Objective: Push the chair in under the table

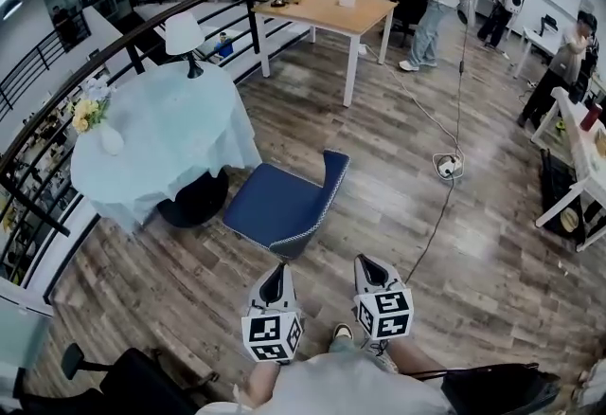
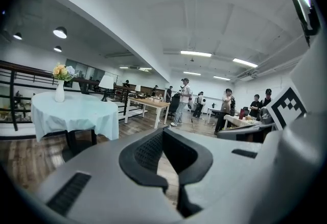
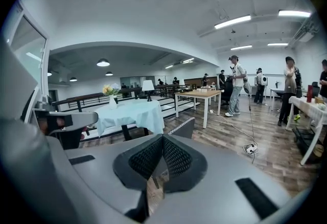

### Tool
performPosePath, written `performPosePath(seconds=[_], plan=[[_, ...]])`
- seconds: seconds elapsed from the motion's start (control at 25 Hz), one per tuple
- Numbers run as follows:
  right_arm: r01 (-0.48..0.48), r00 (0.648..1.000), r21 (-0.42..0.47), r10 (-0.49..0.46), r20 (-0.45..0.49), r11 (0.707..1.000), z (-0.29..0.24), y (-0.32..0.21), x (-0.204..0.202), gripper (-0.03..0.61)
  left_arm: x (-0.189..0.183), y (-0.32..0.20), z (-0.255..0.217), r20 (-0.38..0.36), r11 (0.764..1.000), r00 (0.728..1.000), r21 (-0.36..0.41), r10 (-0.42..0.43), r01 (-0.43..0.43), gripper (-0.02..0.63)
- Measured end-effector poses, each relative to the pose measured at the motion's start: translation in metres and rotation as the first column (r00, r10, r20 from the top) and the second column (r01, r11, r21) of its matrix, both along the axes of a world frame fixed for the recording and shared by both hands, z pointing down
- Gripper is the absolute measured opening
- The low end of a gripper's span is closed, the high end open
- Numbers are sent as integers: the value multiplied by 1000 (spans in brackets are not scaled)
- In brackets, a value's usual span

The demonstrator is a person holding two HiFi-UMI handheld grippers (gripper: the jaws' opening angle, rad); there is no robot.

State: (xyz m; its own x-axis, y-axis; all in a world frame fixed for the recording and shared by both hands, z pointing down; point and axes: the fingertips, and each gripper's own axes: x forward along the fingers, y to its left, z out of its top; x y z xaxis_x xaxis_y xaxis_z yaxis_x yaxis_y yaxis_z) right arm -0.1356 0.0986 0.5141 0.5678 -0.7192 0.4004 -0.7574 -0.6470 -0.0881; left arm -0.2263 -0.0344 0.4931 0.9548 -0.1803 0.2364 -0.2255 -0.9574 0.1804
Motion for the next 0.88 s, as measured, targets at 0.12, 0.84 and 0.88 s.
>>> performPosePath(seconds=[0.12,0.84,0.88], plan=[[27,999,-2,-27,18,1000,7,5,23,17,20,6,3,16,1000,1000,12,-25,25,5],[185,980,6,-185,77,983,33,14,128,17,102,41,27,113,990,984,29,-138,135,5],[192,978,7,-192,81,981,35,13,131,17,103,41,29,122,989,982,32,-144,142,5]])
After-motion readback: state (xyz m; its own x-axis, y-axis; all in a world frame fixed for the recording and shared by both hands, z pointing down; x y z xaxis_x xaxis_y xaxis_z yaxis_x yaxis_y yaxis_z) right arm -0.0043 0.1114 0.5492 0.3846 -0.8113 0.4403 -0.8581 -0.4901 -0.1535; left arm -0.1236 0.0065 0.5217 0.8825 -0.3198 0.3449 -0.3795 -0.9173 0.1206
